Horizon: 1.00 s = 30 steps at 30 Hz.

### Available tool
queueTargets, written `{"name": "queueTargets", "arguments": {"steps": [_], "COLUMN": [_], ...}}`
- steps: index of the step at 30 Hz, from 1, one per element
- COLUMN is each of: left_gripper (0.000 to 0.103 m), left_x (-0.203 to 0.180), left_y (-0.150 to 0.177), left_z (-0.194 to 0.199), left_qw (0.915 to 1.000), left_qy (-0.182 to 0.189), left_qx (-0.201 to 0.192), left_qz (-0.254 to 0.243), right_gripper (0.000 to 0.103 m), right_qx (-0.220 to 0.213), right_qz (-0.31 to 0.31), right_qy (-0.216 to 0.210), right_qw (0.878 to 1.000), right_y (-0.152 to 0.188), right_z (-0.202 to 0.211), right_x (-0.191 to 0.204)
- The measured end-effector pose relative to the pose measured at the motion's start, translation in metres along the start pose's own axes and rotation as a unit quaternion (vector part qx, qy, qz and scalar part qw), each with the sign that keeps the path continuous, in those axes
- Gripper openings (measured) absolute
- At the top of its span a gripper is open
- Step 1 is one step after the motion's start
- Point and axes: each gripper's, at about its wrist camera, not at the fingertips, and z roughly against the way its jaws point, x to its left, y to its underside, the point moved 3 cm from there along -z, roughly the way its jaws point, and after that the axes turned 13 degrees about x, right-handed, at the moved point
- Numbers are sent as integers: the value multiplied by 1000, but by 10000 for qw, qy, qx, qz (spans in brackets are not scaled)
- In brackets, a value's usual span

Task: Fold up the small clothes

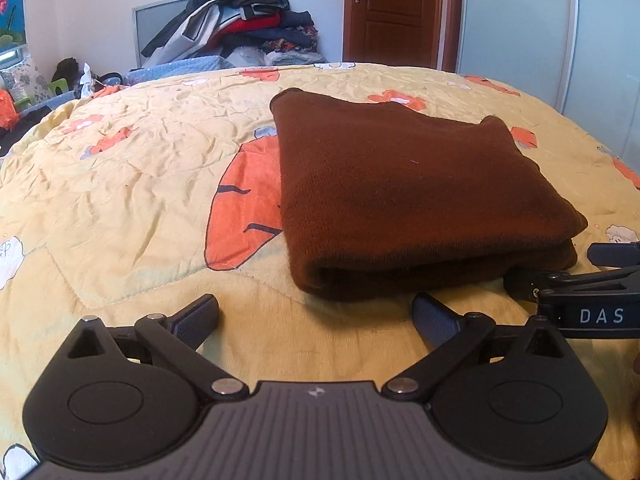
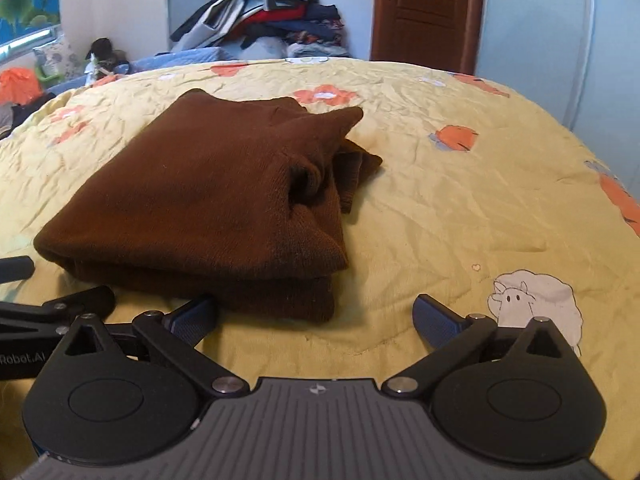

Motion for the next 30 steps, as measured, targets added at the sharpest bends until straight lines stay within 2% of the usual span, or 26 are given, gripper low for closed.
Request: {"name": "queueTargets", "arguments": {"steps": [30], "left_gripper": [103], "left_x": [0], "left_y": [1], "left_z": [0], "left_qw": [10000], "left_qy": [-9], "left_qx": [-11], "left_qz": [5], "right_gripper": [103], "right_qx": [-81], "right_qz": [-35], "right_qy": [34], "right_qw": [10000], "right_y": [1], "right_z": [3], "right_x": [2]}}
